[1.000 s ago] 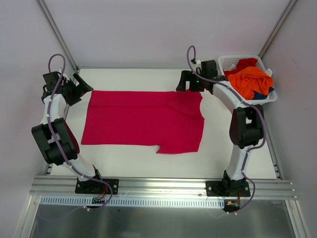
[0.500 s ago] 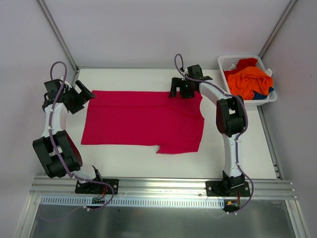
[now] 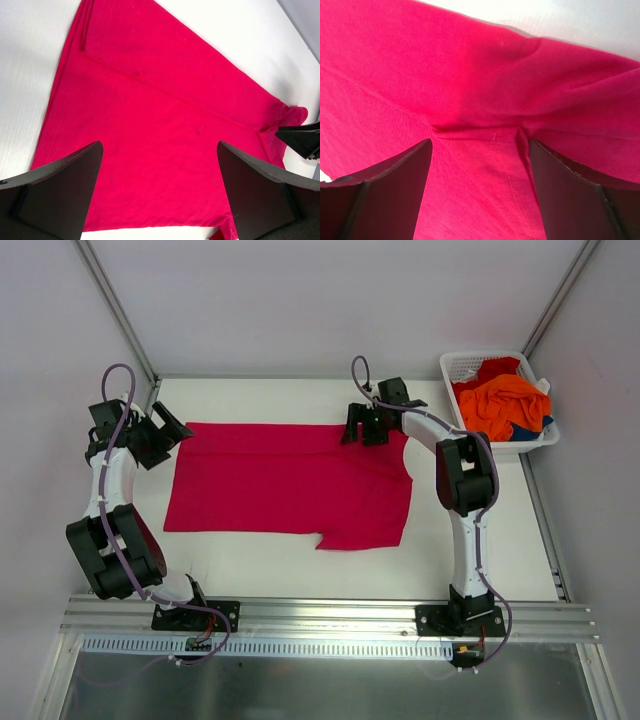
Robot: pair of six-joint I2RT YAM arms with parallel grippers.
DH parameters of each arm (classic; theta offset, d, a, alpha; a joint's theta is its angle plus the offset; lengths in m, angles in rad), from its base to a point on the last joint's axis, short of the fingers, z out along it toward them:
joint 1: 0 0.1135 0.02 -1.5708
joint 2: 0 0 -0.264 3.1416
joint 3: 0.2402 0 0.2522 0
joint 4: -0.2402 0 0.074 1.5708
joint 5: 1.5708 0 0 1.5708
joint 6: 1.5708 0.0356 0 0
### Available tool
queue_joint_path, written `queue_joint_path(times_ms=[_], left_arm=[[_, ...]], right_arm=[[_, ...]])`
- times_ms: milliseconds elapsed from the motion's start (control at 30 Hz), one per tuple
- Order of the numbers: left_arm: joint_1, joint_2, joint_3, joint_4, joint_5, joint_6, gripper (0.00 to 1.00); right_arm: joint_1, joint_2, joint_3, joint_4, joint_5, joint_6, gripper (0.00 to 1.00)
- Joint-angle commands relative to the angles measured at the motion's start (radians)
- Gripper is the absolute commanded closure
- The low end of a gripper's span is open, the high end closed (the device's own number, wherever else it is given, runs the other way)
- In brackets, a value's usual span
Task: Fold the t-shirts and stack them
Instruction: Fold the flattened tshirt in 1/3 of the way
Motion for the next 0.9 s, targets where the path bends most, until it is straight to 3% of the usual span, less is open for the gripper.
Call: queue_joint_path(times_ms=[0,200,433,500,600,867], left_arm=[[0.002,-0.041,-0.002,-0.005,0.018,0.017,0.01],[0.002,-0.045,-0.002,-0.005,0.016,0.024,0.01],[0.002,-0.042,-0.001,-0.005,0.021,0.025,0.01],[0.002,-0.042,-0.004,-0.005,0.024,0.027,0.01],[0.002,-0.045,-0.007,-0.005,0.027,0.027,0.01],[0.002,-0.048,0.001,-0.005,0.032,0.028,0.01]], right_arm=[[0.009,-0.025,-0.008,0.016,-0.043,0.015,0.2],[0.01,-0.034,-0.025,0.064,-0.1,0.015,0.25],[0.018,-0.06,-0.066,0.069,-0.073,0.015,0.56],[0.018,-0.071,-0.081,0.066,-0.054,0.013,0.61],[0.018,-0.083,-0.091,0.066,-0.05,0.015,0.78],[0.05,-0.188,-0.21,0.09,-0.063,0.045,0.79]])
